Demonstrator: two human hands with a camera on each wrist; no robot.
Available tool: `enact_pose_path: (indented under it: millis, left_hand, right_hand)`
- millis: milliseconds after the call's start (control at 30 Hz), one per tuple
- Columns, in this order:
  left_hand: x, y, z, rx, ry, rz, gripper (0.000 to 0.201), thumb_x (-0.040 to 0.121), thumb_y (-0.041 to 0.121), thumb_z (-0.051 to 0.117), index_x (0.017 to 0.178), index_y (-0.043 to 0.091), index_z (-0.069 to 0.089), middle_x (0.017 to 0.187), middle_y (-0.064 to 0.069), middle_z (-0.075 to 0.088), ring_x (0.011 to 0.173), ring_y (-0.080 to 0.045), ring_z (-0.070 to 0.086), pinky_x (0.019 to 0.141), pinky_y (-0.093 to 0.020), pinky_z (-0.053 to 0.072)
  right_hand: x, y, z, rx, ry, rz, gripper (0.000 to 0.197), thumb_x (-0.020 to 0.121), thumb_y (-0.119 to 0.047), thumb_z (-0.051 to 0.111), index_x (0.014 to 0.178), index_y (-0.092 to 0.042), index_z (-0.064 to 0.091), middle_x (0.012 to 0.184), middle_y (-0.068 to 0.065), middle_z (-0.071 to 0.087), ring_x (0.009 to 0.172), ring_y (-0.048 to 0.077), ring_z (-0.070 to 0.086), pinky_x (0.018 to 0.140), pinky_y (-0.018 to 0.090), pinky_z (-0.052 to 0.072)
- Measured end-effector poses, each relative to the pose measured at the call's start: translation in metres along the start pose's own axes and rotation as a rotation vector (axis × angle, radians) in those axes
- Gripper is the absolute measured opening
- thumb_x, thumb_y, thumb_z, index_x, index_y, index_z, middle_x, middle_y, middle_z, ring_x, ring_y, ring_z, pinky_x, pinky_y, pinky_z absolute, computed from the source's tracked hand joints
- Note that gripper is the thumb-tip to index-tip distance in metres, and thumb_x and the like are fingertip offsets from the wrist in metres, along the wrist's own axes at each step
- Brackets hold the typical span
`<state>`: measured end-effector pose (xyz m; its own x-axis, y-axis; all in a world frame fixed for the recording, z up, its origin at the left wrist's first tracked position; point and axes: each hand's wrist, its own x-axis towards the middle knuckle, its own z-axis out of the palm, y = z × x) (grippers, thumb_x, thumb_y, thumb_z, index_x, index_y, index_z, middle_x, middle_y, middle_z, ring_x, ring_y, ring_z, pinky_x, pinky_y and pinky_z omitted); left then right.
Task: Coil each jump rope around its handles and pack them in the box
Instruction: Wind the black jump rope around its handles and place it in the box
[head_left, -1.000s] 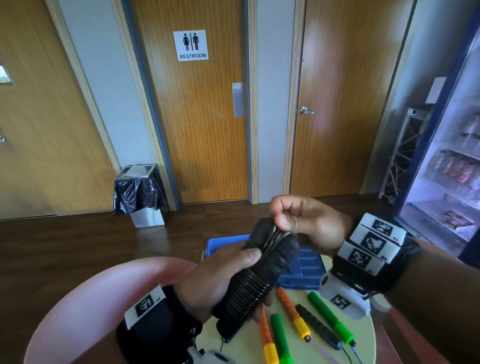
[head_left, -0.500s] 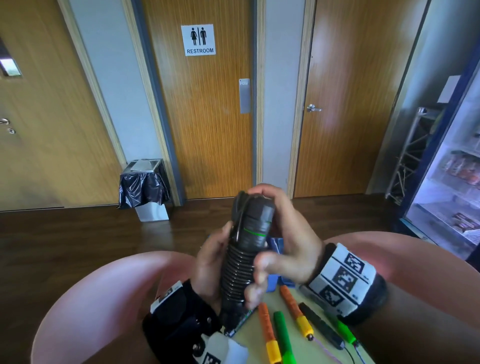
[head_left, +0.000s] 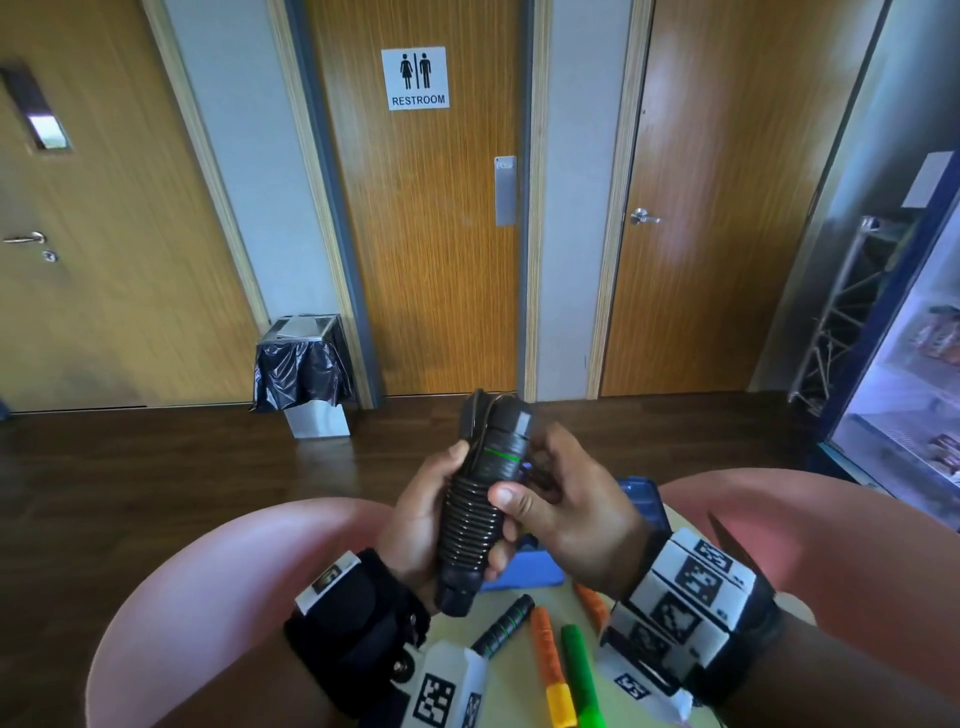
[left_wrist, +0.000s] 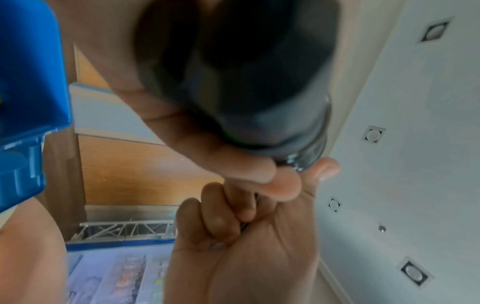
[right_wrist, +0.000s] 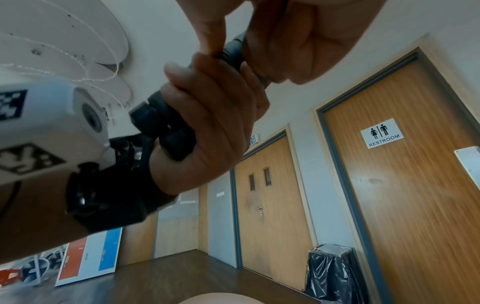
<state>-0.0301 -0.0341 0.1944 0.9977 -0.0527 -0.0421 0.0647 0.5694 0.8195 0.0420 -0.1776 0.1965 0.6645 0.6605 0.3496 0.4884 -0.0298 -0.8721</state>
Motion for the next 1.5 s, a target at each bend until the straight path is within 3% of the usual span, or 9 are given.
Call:
enact_pose_path:
  millis: [67, 133, 367, 500, 600, 767, 933, 1067, 1500]
  left_hand:
    - [0.001, -0.003, -0.003, 0.015, 0.096, -0.008, 0.057, 0.085, 0.058, 0.048, 0.075, 0.010, 0.076, 0.053, -0.015, 0.059, 0.033, -0.022, 0.055, 0.033, -0.021, 0.043]
    - [0.002, -0.002, -0.003, 0.049, 0.152, -0.018, 0.060, 0.080, 0.056, 0.040, 0.071, 0.009, 0.076, 0.052, -0.015, 0.058, 0.032, -0.022, 0.054, 0.033, -0.021, 0.042]
    - [0.005, 0.001, -0.003, 0.047, 0.199, 0.014, 0.060, 0.080, 0.056, 0.042, 0.084, 0.001, 0.065, 0.051, -0.018, 0.057, 0.032, -0.024, 0.054, 0.032, -0.020, 0.041]
    - [0.000, 0.006, 0.000, 0.014, 0.132, 0.091, 0.062, 0.082, 0.054, 0.046, 0.071, -0.005, 0.061, 0.052, -0.019, 0.055, 0.036, -0.025, 0.052, 0.037, -0.022, 0.043]
    - [-0.003, 0.010, 0.002, -0.052, 0.101, 0.095, 0.065, 0.085, 0.054, 0.035, 0.072, 0.000, 0.068, 0.054, -0.017, 0.057, 0.034, -0.024, 0.053, 0.035, -0.021, 0.043]
    - [0.003, 0.017, 0.002, -0.072, 0.160, 0.131, 0.061, 0.083, 0.054, 0.038, 0.075, 0.000, 0.065, 0.054, -0.018, 0.055, 0.033, -0.024, 0.052, 0.035, -0.020, 0.042]
    - [0.011, 0.019, 0.004, -0.099, 0.290, 0.144, 0.051, 0.079, 0.048, 0.047, 0.081, -0.001, 0.060, 0.052, -0.017, 0.054, 0.034, -0.023, 0.051, 0.035, -0.021, 0.043]
    - [0.014, 0.017, -0.001, -0.087, 0.363, 0.128, 0.047, 0.080, 0.048, 0.050, 0.081, 0.001, 0.056, 0.054, -0.015, 0.054, 0.036, -0.022, 0.052, 0.037, -0.021, 0.042]
    - [0.033, -0.003, -0.001, -0.221, 0.443, 0.117, 0.058, 0.096, 0.047, 0.041, 0.061, 0.003, 0.057, 0.050, -0.012, 0.055, 0.038, -0.018, 0.053, 0.039, -0.021, 0.044]
  right_hand:
    - [0.003, 0.007, 0.003, 0.024, 0.029, 0.069, 0.043, 0.068, -0.066, 0.073, 0.095, -0.040, 0.053, 0.070, 0.001, 0.070, 0.074, 0.020, 0.070, 0.077, 0.051, 0.056]
    - [0.006, 0.008, 0.003, -0.014, 0.011, 0.101, 0.045, 0.066, -0.068, 0.070, 0.094, -0.036, 0.059, 0.073, 0.001, 0.071, 0.076, 0.023, 0.070, 0.079, 0.054, 0.055]
    - [0.006, -0.009, 0.005, -0.349, -0.022, 0.037, 0.053, 0.076, -0.076, 0.039, 0.095, -0.031, 0.056, 0.073, -0.009, 0.069, 0.073, 0.007, 0.067, 0.074, 0.040, 0.055]
    - [-0.001, -0.025, 0.005, -0.441, -0.181, -0.030, 0.079, 0.059, -0.083, 0.060, 0.115, -0.030, 0.044, 0.078, -0.014, 0.065, 0.075, 0.000, 0.062, 0.071, 0.028, 0.051]
    - [0.001, -0.041, -0.004, -0.617, -0.259, -0.032, 0.083, 0.054, -0.082, 0.068, 0.111, -0.030, 0.039, 0.078, -0.022, 0.058, 0.075, -0.003, 0.056, 0.070, 0.022, 0.044]
    - [0.007, -0.050, 0.001, -0.750, -0.183, -0.084, 0.081, 0.057, -0.089, 0.054, 0.110, -0.029, 0.039, 0.070, -0.023, 0.048, 0.061, -0.003, 0.047, 0.062, 0.022, 0.038]
    - [0.017, -0.039, 0.004, -0.799, -0.191, -0.021, 0.091, 0.053, -0.095, 0.035, 0.115, -0.028, 0.039, 0.088, -0.011, 0.063, 0.083, 0.015, 0.065, 0.075, 0.036, 0.053]
    - [0.021, -0.028, 0.008, -0.752, -0.208, 0.020, 0.089, 0.053, -0.095, 0.037, 0.114, -0.031, 0.043, 0.093, -0.010, 0.065, 0.087, 0.016, 0.065, 0.077, 0.039, 0.054]
    - [0.031, -0.001, 0.006, -0.477, -0.148, 0.100, 0.054, 0.071, -0.071, 0.067, 0.070, -0.024, 0.041, 0.065, -0.007, 0.048, 0.057, 0.007, 0.044, 0.054, 0.025, 0.031]
